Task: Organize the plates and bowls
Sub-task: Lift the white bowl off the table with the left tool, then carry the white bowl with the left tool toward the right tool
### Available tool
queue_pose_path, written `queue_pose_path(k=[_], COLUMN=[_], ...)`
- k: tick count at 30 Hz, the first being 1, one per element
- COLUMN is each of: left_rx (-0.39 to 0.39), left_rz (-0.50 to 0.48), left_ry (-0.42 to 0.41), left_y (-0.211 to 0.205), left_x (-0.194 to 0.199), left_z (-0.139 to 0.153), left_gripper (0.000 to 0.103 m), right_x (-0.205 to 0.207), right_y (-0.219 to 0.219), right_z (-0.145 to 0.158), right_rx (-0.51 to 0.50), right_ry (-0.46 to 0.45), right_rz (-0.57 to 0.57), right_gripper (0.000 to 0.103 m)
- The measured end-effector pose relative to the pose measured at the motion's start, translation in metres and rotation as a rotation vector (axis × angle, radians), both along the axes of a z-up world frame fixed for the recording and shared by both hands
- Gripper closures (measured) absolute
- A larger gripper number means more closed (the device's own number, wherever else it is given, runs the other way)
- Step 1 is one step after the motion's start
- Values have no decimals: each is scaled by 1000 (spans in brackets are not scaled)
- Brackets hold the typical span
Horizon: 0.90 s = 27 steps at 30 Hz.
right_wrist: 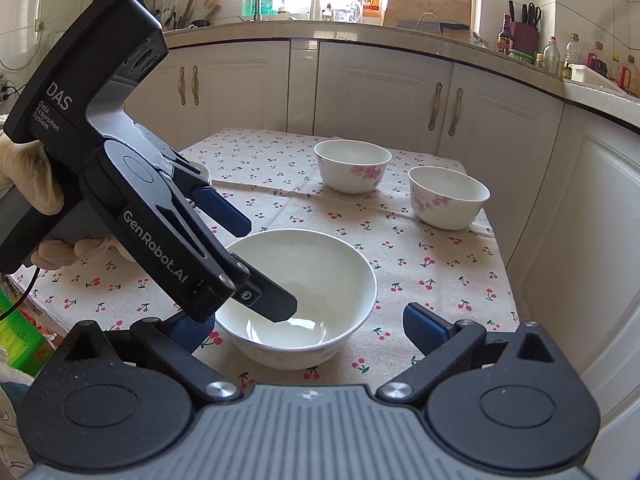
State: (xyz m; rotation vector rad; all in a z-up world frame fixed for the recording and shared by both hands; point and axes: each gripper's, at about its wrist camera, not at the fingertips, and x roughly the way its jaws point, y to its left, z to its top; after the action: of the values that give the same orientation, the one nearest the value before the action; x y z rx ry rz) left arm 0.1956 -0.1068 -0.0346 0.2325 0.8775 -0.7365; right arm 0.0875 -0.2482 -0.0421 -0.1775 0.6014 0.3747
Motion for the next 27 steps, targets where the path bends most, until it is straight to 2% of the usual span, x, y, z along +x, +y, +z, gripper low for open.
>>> queue_pose_path(k=[5,7,9,11,15,18,22,25,27], left_rx=[-6,5,49,66,19,-22,-11,-46,-52], left_rz=[20,31,47,14,-19,-34,-32,-31,-13], left_ry=[17,-30,-110,-163,-222,-197,-115,-71,-79], left_y=[7,10,11,13,23,28,30,32,30], left_x=[0,-3,-8,-12,-20,-21,-8,5,13], left_z=[7,11,15,18,25,27,25,22,22], left_gripper=[1,1,1,1,1,1,1,1,1], right_x=[-9,-12,-16,-20,-31,-35,-32,-20,-9], right_y=[-1,1,2,6,14,15,12,2,-5], right_z=[13,17,21,24,30,36,43,49,52], right_rx=[-16,-29,-41,-58,-85,-90,-109,-96,-101], right_ry=[-44,-62,-77,-84,-116,-137,-159,-161,-163], right_rz=[-17,-23,-27,-15,15,27,28,25,19], right_gripper=[0,0,0,0,0,0,0,0,0])
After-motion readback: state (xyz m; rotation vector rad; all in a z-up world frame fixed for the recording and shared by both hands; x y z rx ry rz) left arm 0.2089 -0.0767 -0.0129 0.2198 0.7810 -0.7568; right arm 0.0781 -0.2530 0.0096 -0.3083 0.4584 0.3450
